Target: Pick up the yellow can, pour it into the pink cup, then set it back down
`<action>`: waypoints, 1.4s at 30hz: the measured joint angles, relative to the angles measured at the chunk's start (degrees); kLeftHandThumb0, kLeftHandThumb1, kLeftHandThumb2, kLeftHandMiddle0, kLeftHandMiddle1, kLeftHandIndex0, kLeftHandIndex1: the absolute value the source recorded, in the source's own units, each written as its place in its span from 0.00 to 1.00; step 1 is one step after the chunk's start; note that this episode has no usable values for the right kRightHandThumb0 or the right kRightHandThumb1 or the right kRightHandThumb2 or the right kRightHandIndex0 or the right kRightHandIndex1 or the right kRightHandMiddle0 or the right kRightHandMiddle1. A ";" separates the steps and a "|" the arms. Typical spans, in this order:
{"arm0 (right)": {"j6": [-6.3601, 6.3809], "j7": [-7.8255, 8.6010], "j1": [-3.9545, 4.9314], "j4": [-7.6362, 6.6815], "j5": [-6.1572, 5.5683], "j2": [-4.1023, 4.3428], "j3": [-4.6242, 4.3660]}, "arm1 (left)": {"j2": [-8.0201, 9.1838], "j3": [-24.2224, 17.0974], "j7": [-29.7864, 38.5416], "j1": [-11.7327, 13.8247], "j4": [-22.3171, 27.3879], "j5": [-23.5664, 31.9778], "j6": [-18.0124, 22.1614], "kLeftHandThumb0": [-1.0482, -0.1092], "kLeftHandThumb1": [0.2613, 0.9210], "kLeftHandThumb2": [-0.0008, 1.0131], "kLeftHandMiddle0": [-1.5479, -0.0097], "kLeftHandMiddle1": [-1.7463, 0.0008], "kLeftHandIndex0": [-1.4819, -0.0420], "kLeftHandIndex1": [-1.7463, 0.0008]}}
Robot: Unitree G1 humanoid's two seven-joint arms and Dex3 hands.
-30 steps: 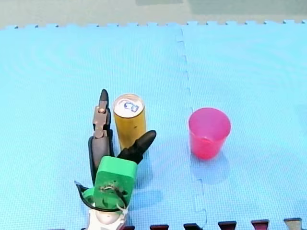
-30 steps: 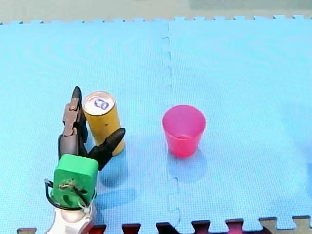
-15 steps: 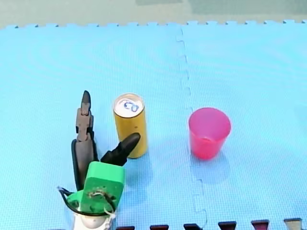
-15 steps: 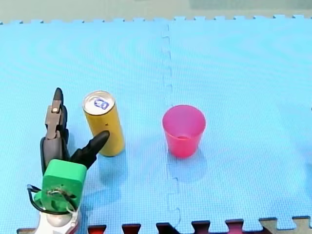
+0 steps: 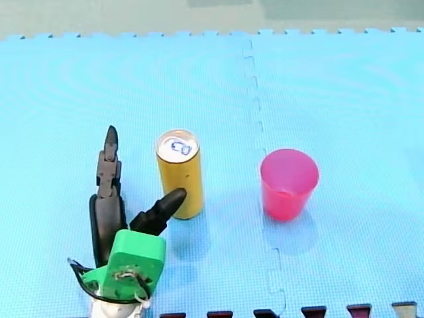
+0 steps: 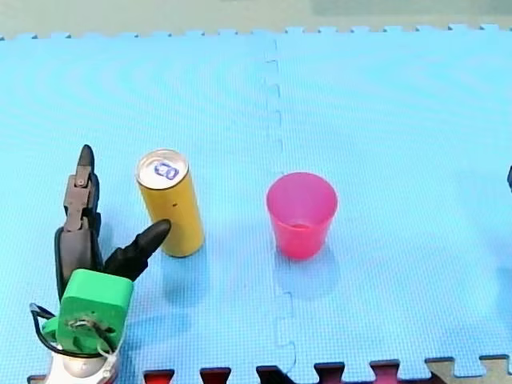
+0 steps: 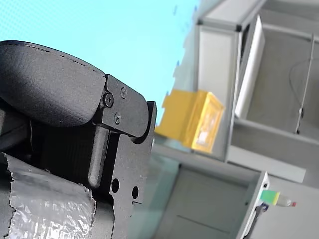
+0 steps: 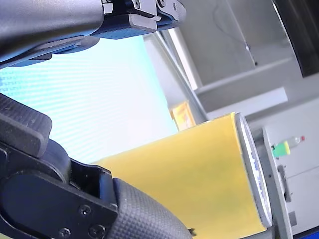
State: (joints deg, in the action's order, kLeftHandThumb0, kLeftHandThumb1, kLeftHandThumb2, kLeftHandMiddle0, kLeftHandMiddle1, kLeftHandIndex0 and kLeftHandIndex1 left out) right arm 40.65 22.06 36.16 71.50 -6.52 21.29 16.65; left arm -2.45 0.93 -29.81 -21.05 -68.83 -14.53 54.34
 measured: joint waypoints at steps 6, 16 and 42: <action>0.33 0.10 -0.03 0.00 -0.02 -0.05 0.04 | 0.40 0.04 3.97 1.88 1.31 1.02 -0.15 0.00 0.81 0.00 0.89 1.00 0.92 1.00; 0.62 0.51 -0.07 0.01 -0.07 -0.05 0.12 | 0.74 1.03 7.34 3.79 3.12 1.17 -1.57 0.00 0.79 0.00 0.89 1.00 0.91 1.00; 1.75 -2.17 -0.05 1.09 2.44 0.12 -1.14 | 0.96 1.92 7.65 4.19 3.41 0.53 -2.75 0.00 0.82 0.01 0.89 1.00 0.91 1.00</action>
State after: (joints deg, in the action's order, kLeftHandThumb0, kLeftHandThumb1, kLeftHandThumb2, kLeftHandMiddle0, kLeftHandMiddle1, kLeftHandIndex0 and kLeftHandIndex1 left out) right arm 42.40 19.89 36.11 72.58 -4.08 21.41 15.51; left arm -1.48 2.84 -22.16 -16.87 -65.42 -14.00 51.59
